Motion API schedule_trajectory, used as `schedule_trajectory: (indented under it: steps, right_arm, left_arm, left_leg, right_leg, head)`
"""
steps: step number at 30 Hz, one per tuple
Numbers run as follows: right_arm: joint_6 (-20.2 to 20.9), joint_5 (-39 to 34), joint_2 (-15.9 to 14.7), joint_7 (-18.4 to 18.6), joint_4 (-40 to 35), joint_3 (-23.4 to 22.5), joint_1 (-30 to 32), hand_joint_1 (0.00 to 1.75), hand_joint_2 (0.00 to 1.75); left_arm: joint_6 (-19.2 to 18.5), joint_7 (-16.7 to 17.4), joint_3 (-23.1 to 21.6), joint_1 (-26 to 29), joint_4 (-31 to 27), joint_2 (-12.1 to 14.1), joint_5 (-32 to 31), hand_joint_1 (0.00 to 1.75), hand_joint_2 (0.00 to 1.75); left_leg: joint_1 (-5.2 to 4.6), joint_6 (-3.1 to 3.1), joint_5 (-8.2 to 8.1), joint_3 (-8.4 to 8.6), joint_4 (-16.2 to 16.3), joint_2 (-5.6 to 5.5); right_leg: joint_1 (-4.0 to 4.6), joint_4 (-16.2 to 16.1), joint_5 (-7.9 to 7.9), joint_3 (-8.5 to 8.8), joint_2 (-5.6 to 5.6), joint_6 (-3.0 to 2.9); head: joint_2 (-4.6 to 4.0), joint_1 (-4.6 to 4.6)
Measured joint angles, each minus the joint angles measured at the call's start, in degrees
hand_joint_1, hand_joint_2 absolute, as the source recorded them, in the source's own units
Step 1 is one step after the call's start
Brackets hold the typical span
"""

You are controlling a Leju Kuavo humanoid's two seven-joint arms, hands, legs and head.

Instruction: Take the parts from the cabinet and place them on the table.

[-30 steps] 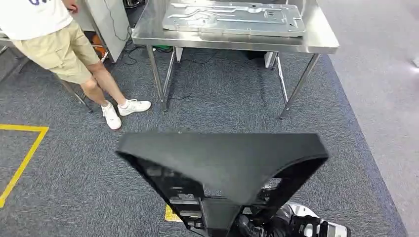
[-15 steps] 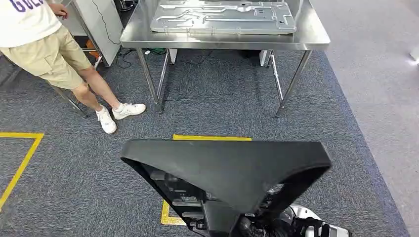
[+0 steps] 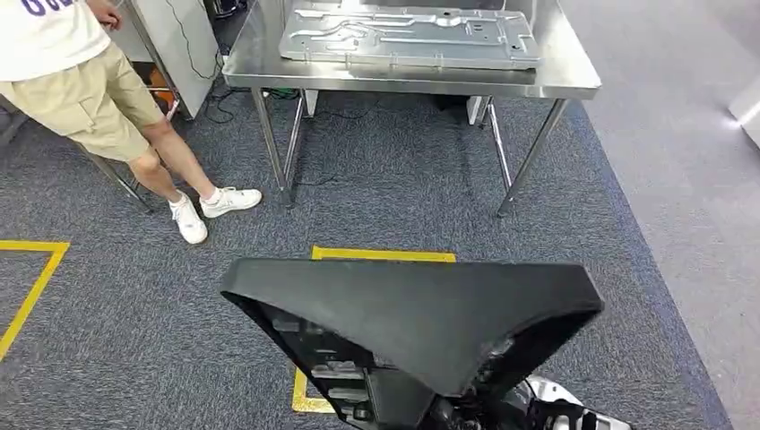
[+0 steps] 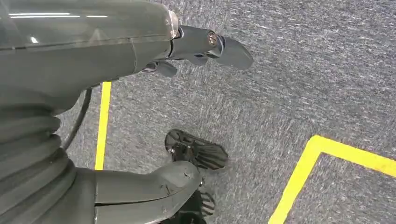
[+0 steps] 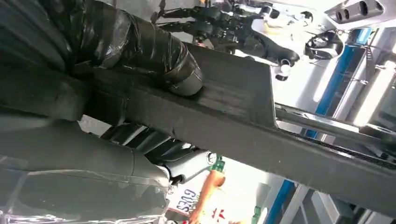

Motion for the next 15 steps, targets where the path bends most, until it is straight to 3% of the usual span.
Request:
schedule_trajectory:
  steps: [1,2,3,6,8,9,11,12,13,14,15]
  right_arm:
    - [-0.02,0.04,0.00,0.00,-0.06,0.00,-0.01,1.75,1.75]
    - [-0.07,0.13,0.00,0.00,-0.09,0.00,-0.03,1.75,1.75]
    - [-0.20,0.22,0.00,0.02,-0.09,0.00,-0.03,1.75,1.75]
    - [-0.70,0.42,0.00,0.00,-0.22,0.00,0.01,1.75,1.75]
    - [-0.85,0.53,0.00,0.02,-0.28,0.00,-0.03,1.75,1.75]
    - [-0.92,0.52,0.02,0.00,-0.28,0.00,-0.15,1.75,1.75]
    - [-0.98,0.52,0.04,0.02,-0.26,0.00,-0.20,1.75,1.75]
    - [-1.05,0.52,0.04,0.04,-0.24,0.00,-0.20,1.75,1.75]
    - [-1.07,0.52,0.04,0.09,-0.24,0.00,-0.20,1.75,1.75]
    - [-1.14,0.52,0.04,0.18,-0.22,0.00,-0.20,1.75,1.75]
    - [-1.29,0.52,0.04,0.20,-0.20,0.00,-0.22,1.75,1.75]
  left_arm:
    - [0.00,0.00,0.00,-0.01,0.00,-0.04,-0.04,0.00,1.75]
    - [-0.02,0.00,0.00,-0.01,0.00,-0.09,-0.07,0.00,1.75]
    - [-0.02,0.00,0.02,-0.08,0.00,-0.07,-0.20,0.00,1.75]
    - [-0.02,0.00,0.02,-0.08,0.00,-0.09,-0.55,0.00,1.75]
    - [-0.02,-0.04,0.00,-0.23,0.00,-0.04,-0.55,0.00,1.75]
    - [-0.09,-0.04,0.00,-0.30,0.00,-0.04,-0.57,0.00,1.75]
    - [-0.07,-0.04,0.00,-0.29,0.00,0.00,-0.61,0.00,1.75]
    - [-0.04,-0.04,0.00,-0.09,0.00,-0.02,-0.66,0.00,1.75]
    - [-0.04,-0.04,0.00,0.03,0.00,-0.02,-0.74,0.00,1.75]
    - [-0.04,-0.04,0.00,0.08,0.00,-0.02,-0.85,0.00,1.75]
    - [0.00,-0.04,0.00,0.04,0.00,-0.02,-1.03,0.00,1.75]
  left_leg:
    - [0.00,-0.21,-0.30,0.51,0.00,-0.03]
    - [0.00,-0.48,-0.62,0.81,0.00,-0.02]
    - [-0.44,-1.02,-1.00,0.57,0.11,-0.05]
    - [-0.19,-1.96,-1.45,0.94,-0.12,0.10]
    - [0.11,-2.68,-2.27,1.17,0.99,0.01]
    - [0.09,-2.96,-3.77,-0.35,4.01,-0.02]
    - [0.10,-3.39,-8.30,-5.99,13.95,-0.06]
    - [0.09,-3.53,-9.50,-8.95,18.66,-0.07]
    - [0.09,-3.51,-9.10,-10.54,20.48,-0.07]
    - [0.09,-3.42,-7.37,-10.74,19.55,-0.08]
    - [0.08,-3.16,-3.93,-9.46,15.43,-0.12]
  right_leg:
    - [0.02,-6.29,3.13,3.11,-0.08,-0.27]
    - [0.07,-11.33,4.37,5.42,-0.43,-0.60]
    - [0.47,-11.55,3.67,5.71,-0.58,-0.88]
    - [0.72,-11.27,3.21,5.48,0.00,-1.77]
    - [0.28,-11.99,3.31,6.30,0.06,-2.45]
    - [0.27,-12.03,3.06,6.52,-0.02,-2.83]
    - [0.38,-11.97,2.66,6.79,-0.07,-3.31]
    - [0.41,-11.96,2.42,6.99,-0.01,-3.38]
    - [0.42,-11.96,2.16,7.29,0.07,-3.37]
    - [0.43,-11.96,1.87,7.71,0.15,-3.34]
    - [0.51,-11.96,1.44,8.38,0.23,-3.26]
  head:
    - [0.00,0.00]
    - [-0.02,0.02]
    - [-0.02,0.02]
    - [-0.02,0.00]
    - [-0.02,0.00]
    - [-0.02,-0.02]
    - [0.00,-0.02]
    - [0.00,-0.02]
    - [-0.02,-0.02]
    - [0.00,-0.02]
    - [0.00,-0.02]
